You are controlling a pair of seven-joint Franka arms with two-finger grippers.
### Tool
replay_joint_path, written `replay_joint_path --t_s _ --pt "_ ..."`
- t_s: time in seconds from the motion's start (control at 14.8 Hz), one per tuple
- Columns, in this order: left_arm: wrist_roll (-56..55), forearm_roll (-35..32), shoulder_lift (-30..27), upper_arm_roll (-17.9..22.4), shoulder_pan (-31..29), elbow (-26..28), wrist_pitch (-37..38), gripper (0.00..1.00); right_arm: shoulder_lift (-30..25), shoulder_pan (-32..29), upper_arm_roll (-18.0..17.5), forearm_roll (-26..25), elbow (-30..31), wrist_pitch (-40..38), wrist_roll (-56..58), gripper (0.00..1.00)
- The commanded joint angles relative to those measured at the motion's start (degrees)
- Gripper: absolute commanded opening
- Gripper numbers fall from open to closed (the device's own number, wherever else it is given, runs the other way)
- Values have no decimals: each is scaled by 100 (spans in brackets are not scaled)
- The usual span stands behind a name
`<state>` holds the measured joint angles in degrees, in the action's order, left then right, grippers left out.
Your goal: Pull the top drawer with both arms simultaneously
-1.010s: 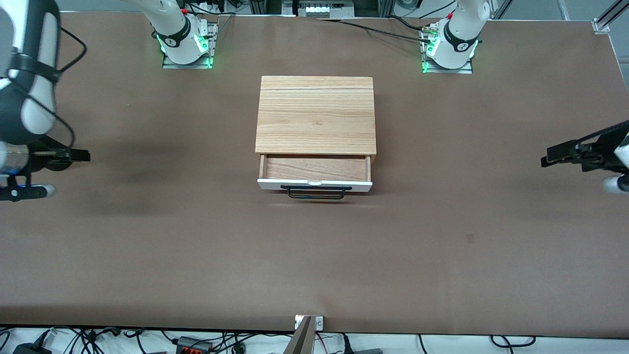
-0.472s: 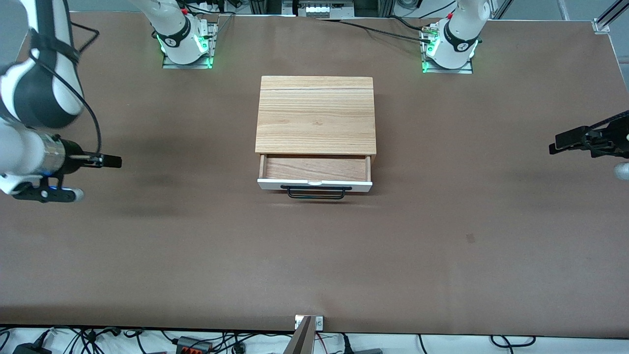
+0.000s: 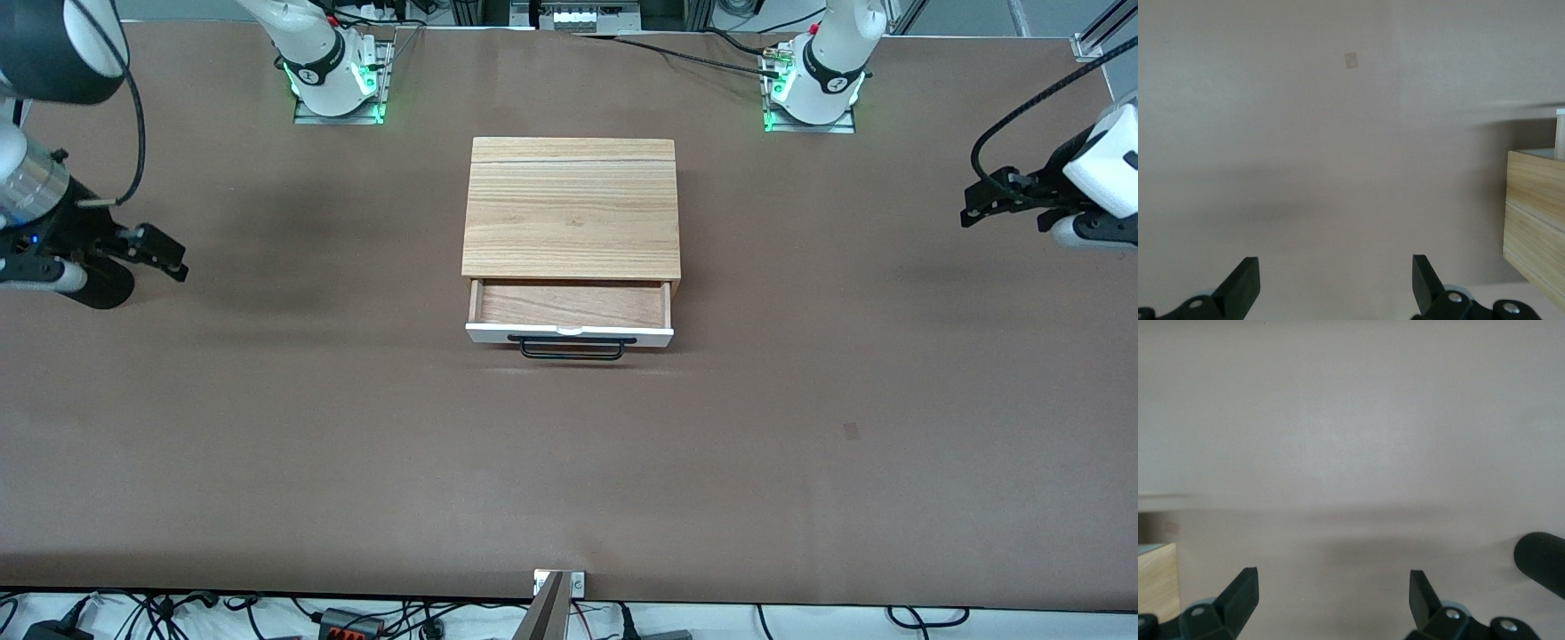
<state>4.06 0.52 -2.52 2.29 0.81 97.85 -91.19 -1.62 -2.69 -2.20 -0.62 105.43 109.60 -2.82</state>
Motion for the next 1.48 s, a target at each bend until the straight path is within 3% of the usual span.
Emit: replay_joint_path --t_s 0.0,0.07,0.34,0.88,1.41 --pt "-19 -131 -109 97 113 182 -39 100 -251 425 621 9 163 -209 114 100" --pt "-20 -131 -100 88 95 182 -56 100 -251 445 659 0 110 -341 159 100" --pt "157 -122 -74 26 86 -11 190 100 -207 155 246 -9 -198 -1063 133 100" --pt "-731 -95 -74 35 86 -20 146 100 21 428 623 9 -663 -1528 168 100" --pt "-731 -52 -21 44 69 -20 172 100 206 437 527 44 -858 -1670 149 100"
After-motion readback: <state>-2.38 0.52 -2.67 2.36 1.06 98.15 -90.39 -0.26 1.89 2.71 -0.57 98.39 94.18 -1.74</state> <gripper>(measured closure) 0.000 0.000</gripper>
